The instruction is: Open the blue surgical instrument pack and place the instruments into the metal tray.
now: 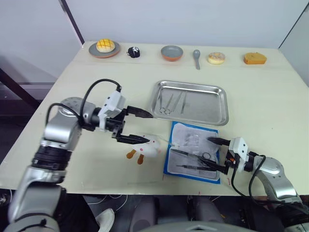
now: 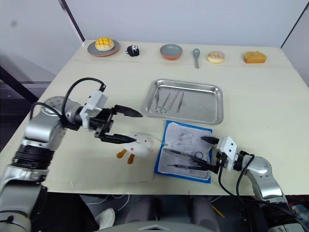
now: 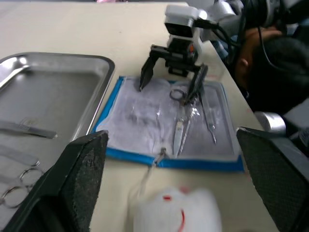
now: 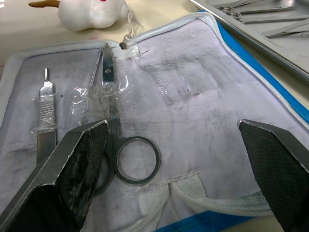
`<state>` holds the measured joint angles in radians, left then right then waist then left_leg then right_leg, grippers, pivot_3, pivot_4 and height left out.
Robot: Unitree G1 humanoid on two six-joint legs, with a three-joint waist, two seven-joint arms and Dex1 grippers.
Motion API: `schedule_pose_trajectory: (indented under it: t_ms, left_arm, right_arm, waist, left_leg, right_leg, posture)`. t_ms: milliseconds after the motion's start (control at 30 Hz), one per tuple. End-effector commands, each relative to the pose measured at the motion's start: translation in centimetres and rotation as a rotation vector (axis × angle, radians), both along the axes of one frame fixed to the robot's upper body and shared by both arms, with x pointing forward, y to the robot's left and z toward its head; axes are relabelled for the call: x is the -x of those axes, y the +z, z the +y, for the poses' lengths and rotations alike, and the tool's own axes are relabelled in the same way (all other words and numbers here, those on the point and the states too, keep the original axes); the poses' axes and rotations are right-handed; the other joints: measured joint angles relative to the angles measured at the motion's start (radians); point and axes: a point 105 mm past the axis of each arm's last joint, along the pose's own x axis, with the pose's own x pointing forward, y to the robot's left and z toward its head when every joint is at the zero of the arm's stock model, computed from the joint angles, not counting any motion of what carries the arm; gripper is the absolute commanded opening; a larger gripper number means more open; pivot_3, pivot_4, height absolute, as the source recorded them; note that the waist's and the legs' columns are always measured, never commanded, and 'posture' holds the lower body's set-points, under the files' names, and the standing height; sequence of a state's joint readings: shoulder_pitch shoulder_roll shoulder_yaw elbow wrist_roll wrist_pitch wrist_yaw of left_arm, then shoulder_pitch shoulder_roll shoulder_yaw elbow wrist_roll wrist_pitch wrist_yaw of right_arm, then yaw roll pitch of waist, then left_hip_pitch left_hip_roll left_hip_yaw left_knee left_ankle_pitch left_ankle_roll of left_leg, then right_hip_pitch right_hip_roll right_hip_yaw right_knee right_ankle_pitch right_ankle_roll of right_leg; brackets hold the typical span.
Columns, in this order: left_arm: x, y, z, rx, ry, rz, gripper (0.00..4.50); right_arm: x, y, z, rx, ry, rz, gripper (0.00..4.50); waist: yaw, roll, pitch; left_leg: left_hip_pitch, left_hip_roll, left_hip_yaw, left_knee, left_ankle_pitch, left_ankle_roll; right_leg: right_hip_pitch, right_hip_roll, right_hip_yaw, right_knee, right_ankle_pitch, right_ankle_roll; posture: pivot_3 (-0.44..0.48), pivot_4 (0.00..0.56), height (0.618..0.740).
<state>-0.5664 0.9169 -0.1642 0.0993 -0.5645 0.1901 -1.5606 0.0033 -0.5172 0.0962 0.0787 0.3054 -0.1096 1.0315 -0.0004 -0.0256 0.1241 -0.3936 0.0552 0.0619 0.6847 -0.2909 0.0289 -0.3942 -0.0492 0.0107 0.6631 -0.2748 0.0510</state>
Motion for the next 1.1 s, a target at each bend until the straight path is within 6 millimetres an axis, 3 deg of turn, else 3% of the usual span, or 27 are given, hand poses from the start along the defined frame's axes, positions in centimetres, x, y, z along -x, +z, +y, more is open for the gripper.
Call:
schedule_pose_trajectory:
  t_ms: [33,233,400,667,867,1100]
  left_arm:
    - [0.9,0.8,0.2,-0.003,-0.096,-0.020,4.40]
    - [1.0,1.3,0.4,-0.008,-0.113,-0.018,4.40]
    - [1.1,0.8,-0.8,0.002,-0.159,-0.013,4.40]
    - [0.8,-1.0,-3.4,0.034,-0.221,-0.020,4.40]
    - [1.4,-3.5,-5.5,0.034,-0.280,0.019,4.40]
    - [2.3,-5.0,-5.9,0.029,-0.311,0.011,4.40]
  right_arm:
    - [1.3,-3.0,-0.9,0.053,-0.024,0.133,4.50]
    - [1.3,-3.0,-1.0,0.053,-0.025,0.132,4.50]
    - [1.3,-2.9,-0.9,0.051,-0.026,0.131,4.50]
    - [1.3,-2.9,-0.8,0.051,-0.025,0.130,4.50]
    - [1.3,-2.3,-0.9,0.048,-0.030,0.113,4.50]
    - [1.3,-0.1,-1.1,0.013,-0.035,0.050,4.50]
  waist:
    - [0.002,0.000,0.000]
    - [0.008,0.000,0.000]
    - [0.012,0.000,0.000]
    - [0.013,0.000,0.000]
    - [0.013,0.000,0.000]
    - [0.015,0.001,0.000]
  left_leg:
    - [0.000,0.000,0.000,0.000,0.000,0.000]
    - [0.000,0.000,0.001,0.000,0.000,0.000]
    - [0.000,0.000,0.002,0.000,0.000,0.000]
    - [0.000,0.000,0.007,0.000,0.000,0.000]
    - [0.000,0.000,0.007,0.000,0.000,0.000]
    - [-0.001,0.000,0.007,0.000,0.000,0.000]
  right_leg:
    - [0.000,0.000,0.000,0.000,0.000,0.000]
    - [-0.001,0.000,0.001,0.000,0.000,0.000]
    - [-0.001,0.000,0.001,0.000,0.000,0.000]
    - [-0.001,0.001,0.002,0.000,0.000,0.000]
    - [-0.001,0.001,0.002,0.000,0.000,0.000]
    - [-0.001,0.001,0.002,0.000,0.000,0.000]
  posture:
    - [0.000,0.150,0.732]
    - [0.000,0.150,0.732]
    - [0.000,0.150,0.732]
    - [0.000,0.150,0.732]
    - [0.000,0.150,0.732]
    - [0.000,0.150,0.732]
